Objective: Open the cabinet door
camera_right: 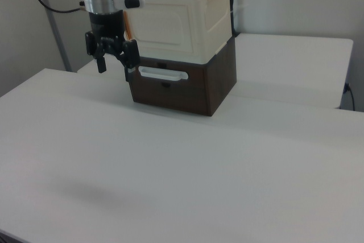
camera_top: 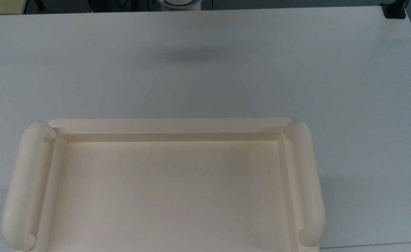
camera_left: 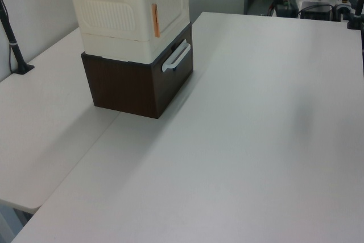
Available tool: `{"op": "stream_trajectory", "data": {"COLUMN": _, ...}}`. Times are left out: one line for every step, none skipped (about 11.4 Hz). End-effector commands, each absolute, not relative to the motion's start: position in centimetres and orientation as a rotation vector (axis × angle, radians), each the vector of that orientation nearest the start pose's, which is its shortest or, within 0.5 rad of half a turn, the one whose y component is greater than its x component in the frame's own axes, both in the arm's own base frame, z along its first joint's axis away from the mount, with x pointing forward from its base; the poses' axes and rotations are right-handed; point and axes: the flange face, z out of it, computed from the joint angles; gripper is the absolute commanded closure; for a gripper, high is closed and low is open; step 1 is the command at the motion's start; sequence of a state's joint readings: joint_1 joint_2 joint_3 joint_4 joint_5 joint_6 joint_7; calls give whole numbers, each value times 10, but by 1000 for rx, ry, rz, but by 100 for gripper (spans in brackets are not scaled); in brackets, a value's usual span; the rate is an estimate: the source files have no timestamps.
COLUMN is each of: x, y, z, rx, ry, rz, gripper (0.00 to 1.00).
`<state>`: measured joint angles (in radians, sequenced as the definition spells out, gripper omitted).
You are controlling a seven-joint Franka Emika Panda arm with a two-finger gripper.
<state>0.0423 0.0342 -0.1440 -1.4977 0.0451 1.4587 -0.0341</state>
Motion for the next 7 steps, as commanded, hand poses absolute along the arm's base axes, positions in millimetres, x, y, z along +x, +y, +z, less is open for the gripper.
{"op": "stream_trajectory", "data": {"x": 555, "y": -45, "z": 636, "rx": -3086, "ry": 97, "rz": 35, "gripper": 0}}
{"op": "stream_trajectory", "data": {"x": 555, "y": -46, "z": 637, "rx": -3087, "ry": 99, "rz": 30, "gripper": 0}}
{"op": "stream_trajectory", "data": {"x": 555, "y": -45, "z": 637, "rx": -3086, "ry": 97, "rz": 32, "gripper": 0}}
{"op": "stream_trajectory", "data": {"x": 555, "y": -44, "z": 637, "rx": -3086, "ry": 95, "rz": 32, "gripper": 0}}
{"op": "stream_trajectory", "data": {"x": 555, "y": -44, "z": 636, "rx": -3085, "ry": 95, "rz": 32, "gripper": 0}}
{"op": "stream_trajectory", "data": {"x": 558, "y": -43, "z": 633, "rx": -3084, "ry": 90, "rz": 37, "gripper": 0}}
{"op": "stream_trajectory", "data": {"x": 566, "y": -39, "z": 628, "rx": -3083, "ry": 85, "rz": 11, "gripper": 0}}
